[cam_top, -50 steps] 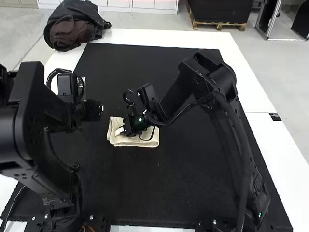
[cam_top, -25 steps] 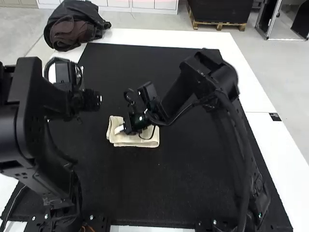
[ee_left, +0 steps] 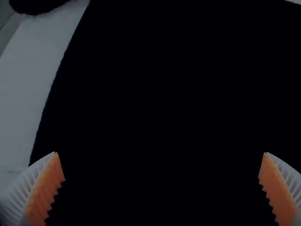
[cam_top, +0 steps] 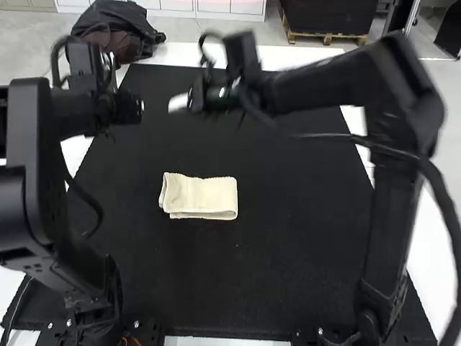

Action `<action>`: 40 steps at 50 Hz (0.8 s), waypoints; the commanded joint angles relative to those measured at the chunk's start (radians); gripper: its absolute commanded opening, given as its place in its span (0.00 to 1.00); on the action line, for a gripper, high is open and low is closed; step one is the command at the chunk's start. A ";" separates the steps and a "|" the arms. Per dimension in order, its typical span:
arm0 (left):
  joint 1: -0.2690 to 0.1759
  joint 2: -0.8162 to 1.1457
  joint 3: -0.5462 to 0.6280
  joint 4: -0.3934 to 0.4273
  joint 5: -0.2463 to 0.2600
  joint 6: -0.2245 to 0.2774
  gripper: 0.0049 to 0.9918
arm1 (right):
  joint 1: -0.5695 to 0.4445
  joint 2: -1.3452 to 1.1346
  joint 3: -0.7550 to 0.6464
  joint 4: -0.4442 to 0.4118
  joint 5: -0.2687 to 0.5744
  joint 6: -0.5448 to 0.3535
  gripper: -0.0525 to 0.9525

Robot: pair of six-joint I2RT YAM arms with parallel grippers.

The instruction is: Fold the towel.

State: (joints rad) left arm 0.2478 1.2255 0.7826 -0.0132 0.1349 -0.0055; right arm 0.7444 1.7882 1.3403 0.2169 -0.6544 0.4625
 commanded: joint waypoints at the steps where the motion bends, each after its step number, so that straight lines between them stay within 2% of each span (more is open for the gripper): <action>1: -0.010 -0.052 0.113 -0.022 0.011 -0.014 0.98 | -0.082 -0.148 0.095 -0.059 0.078 -0.022 0.50; 5: -0.019 -0.081 0.173 -0.048 0.011 -0.021 0.98 | -0.143 -0.233 0.125 -0.114 0.087 -0.028 0.87; 7: -0.022 -0.098 0.193 -0.056 0.009 -0.022 0.98 | -0.174 -0.273 0.129 -0.131 0.090 -0.028 0.96; 15: -0.047 -0.187 0.268 -0.071 0.009 -0.021 0.98 | -0.306 -0.477 0.114 -0.148 0.098 -0.030 0.96; 21: -0.077 -0.242 0.310 -0.100 0.003 -0.028 0.98 | -0.402 -0.656 0.066 -0.148 0.134 -0.070 0.96; 32: -0.120 -0.422 0.316 -0.093 -0.023 -0.102 0.98 | -0.545 -1.009 -0.070 -0.128 0.136 -0.038 0.96; 40: -0.128 -0.563 0.308 -0.076 -0.035 -0.126 0.98 | -0.613 -1.254 -0.147 -0.137 0.165 -0.067 0.96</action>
State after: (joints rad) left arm 0.1272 0.7429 1.0698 -0.1036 0.1223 -0.0952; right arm 0.1745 0.6495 1.2316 0.0807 -0.5251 0.4164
